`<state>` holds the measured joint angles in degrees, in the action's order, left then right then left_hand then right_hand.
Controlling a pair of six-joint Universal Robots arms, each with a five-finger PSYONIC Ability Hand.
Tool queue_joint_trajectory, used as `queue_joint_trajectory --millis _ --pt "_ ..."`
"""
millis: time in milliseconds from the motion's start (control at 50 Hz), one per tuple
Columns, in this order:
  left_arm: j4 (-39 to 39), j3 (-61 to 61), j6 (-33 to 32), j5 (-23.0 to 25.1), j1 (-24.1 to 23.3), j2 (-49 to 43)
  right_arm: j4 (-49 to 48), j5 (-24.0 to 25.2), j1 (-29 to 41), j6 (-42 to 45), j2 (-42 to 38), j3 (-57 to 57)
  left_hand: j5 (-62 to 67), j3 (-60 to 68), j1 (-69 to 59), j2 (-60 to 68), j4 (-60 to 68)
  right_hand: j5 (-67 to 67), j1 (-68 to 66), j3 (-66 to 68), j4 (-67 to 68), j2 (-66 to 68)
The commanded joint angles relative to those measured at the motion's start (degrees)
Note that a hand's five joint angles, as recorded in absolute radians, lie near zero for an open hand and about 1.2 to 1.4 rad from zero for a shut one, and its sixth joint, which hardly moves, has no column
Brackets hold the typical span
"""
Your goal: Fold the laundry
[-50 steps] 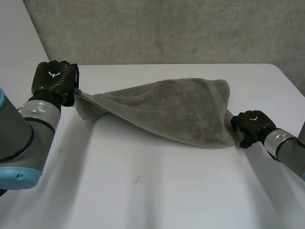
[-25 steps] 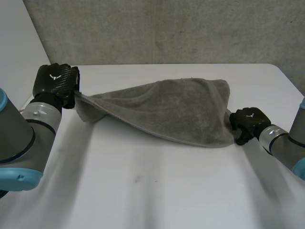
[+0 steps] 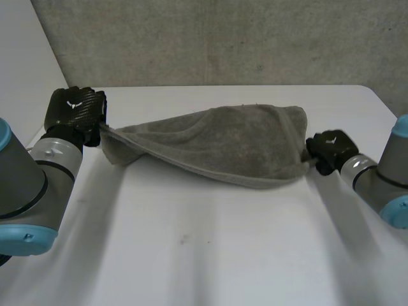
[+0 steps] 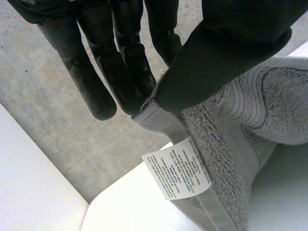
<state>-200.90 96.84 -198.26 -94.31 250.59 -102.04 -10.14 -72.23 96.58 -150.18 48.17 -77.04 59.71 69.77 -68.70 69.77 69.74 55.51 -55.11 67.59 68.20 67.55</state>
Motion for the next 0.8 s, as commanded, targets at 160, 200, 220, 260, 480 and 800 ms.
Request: queue_joint_trajectory --millis 160,200,220,260,480,800 --pt "4.91 0.1 -0.9 -0.09 0.68 0.71 13.79 -0.46 -0.87 1.81 16.59 -1.62 10.29 10.23 -11.3 10.23 10.26 14.49 -24.89 12.41 11.8 12.45" --pt "7.37 0.1 -0.9 -0.18 0.68 0.79 18.61 -0.37 -1.22 3.48 17.47 -1.62 10.29 10.23 -11.3 10.23 10.26 14.49 -24.89 12.41 11.8 12.45" --pt "10.33 0.1 -0.99 -0.18 0.68 0.79 23.53 -0.46 -2.09 5.93 18.44 -1.79 10.29 10.23 -11.3 10.23 10.26 14.49 -24.89 12.41 11.8 12.45" --pt "13.96 0.19 -1.34 -0.26 0.77 0.79 28.98 -0.63 -3.49 9.61 20.02 -2.32 10.29 10.23 -11.3 10.23 10.26 14.49 -24.89 12.41 11.8 12.45" --pt "39.1 6.6 -11.97 -2.55 1.56 5.28 52.6 -5.91 -11.77 32.67 31.45 -13.04 10.29 10.23 -11.3 10.23 10.26 14.49 -24.89 12.41 11.8 12.45" --pt "15.48 -11.64 -12.68 -2.37 0.07 -14.2 38.79 -8.63 -4.21 21.6 15.55 -1.0 10.29 10.23 -11.3 10.23 10.26 14.49 -24.89 12.41 11.8 12.45"
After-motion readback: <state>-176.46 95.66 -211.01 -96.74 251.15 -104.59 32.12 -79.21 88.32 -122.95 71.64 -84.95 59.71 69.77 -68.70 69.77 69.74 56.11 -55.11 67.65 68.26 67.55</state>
